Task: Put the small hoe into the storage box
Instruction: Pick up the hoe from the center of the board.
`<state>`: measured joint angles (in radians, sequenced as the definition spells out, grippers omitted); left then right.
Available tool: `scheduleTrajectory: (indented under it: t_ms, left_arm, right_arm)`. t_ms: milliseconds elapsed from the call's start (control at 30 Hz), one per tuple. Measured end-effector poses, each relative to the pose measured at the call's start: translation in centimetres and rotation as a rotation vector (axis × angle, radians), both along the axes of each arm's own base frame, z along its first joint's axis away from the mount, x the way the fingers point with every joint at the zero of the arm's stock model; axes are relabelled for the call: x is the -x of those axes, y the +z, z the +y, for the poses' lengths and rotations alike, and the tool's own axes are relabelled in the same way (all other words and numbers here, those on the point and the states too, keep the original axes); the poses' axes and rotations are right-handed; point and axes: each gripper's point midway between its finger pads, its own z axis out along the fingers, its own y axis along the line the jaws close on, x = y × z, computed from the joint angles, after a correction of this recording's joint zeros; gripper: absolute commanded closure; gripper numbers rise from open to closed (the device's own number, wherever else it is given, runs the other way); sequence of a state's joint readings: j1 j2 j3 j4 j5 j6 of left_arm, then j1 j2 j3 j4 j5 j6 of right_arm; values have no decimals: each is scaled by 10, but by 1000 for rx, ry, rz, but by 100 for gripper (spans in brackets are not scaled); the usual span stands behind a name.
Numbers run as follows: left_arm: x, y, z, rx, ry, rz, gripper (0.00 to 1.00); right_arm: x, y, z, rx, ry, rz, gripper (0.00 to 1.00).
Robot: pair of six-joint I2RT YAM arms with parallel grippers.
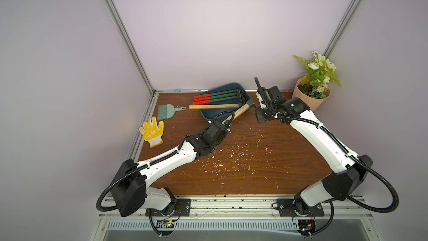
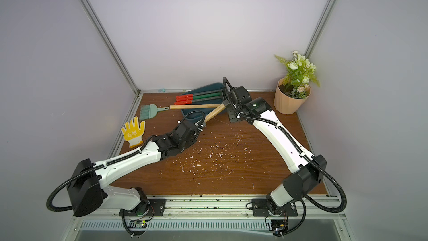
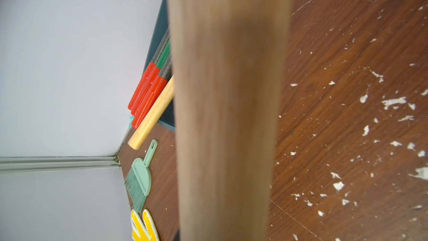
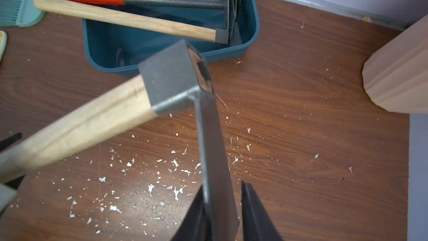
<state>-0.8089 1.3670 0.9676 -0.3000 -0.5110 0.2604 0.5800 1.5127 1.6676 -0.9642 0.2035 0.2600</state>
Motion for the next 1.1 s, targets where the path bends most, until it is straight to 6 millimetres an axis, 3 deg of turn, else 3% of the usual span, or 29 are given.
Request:
scheduleTrajectory:
  t_ms: [167,333,467,733,1100]
  left_arm:
    - [3,-7,-12,106,-35,66,100]
    - [7,-19,-21,203,-92,184,100]
    - [11,-20,-28,254,-136,266,100]
    - [20,-11,-45,314,-212,336,100]
    - [32,-17,-48,320,-249,397,100]
  right_arm:
    - [12,46,-7,-98,26,-195,59]
    - [49,82,-24,-216,92,-429,57]
    - [62,78,-25,-250,139,-501,57]
    - [48,33,-10,-188,199,-452,57]
    - [34,53,-7,-142,217,-530,58]
